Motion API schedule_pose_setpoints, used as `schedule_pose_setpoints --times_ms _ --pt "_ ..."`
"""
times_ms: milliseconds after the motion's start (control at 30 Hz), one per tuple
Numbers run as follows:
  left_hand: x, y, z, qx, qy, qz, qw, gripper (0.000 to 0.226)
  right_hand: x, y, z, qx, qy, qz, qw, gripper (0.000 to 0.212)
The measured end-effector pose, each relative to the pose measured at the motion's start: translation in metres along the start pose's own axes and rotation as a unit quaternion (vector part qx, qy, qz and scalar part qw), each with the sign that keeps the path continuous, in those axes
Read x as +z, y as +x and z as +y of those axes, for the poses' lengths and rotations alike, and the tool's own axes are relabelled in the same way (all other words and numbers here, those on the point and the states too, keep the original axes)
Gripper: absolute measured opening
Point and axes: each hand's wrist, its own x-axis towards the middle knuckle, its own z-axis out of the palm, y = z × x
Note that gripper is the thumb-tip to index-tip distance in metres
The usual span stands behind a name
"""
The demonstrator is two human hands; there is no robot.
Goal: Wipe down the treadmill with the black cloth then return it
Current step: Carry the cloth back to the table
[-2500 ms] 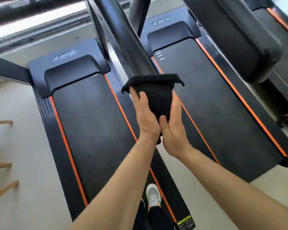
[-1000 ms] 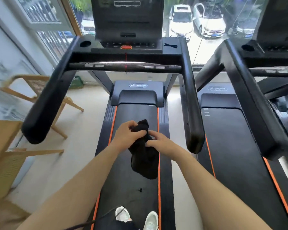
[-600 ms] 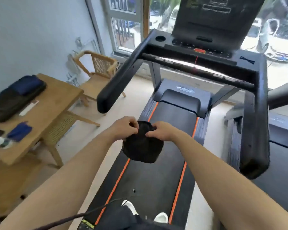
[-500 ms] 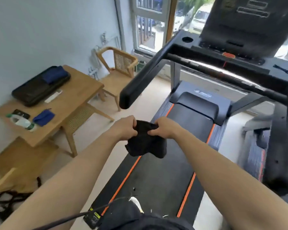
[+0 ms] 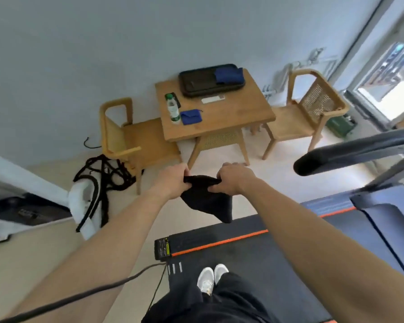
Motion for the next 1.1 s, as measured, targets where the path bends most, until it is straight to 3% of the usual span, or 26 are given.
schedule_pose_setpoints --times_ms 133,267,467,700,1000,1100 --pt "-0.011 -0.036 -0.065 -0.104 -0.029 0.068 0.992 0.017 -0.01 0.04 -0.058 -0.121 -0.017 0.019 0.992 0.042" --pt "-0.021 -0.08 -0.123 -0.19 -0.033 0.135 0.972 0.011 -0.014 0.058 -0.126 -0.24 -0.014 0.021 0.97 0.044" --pt "-0.028 -0.133 -0.195 -0.265 -0.058 0.244 0.931 0.017 0.016 0.078 -0.218 -0.312 0.062 -0.028 0.948 0.039" --pt "0.025 -0.167 -0.316 -0.315 -0.045 0.289 0.903 0.02 0.101 0.118 -0.334 -0.33 0.062 -0.03 0.941 0.038" --pt "0.149 -0.204 -0.538 -0.353 0.009 0.253 0.901 0.025 0.31 0.196 -0.511 -0.323 0.018 -0.006 0.946 0.034" --pt "0.147 -0.236 -0.573 -0.36 -0.001 0.267 0.894 0.024 0.321 0.189 -0.563 -0.332 -0.009 -0.023 0.943 0.026"
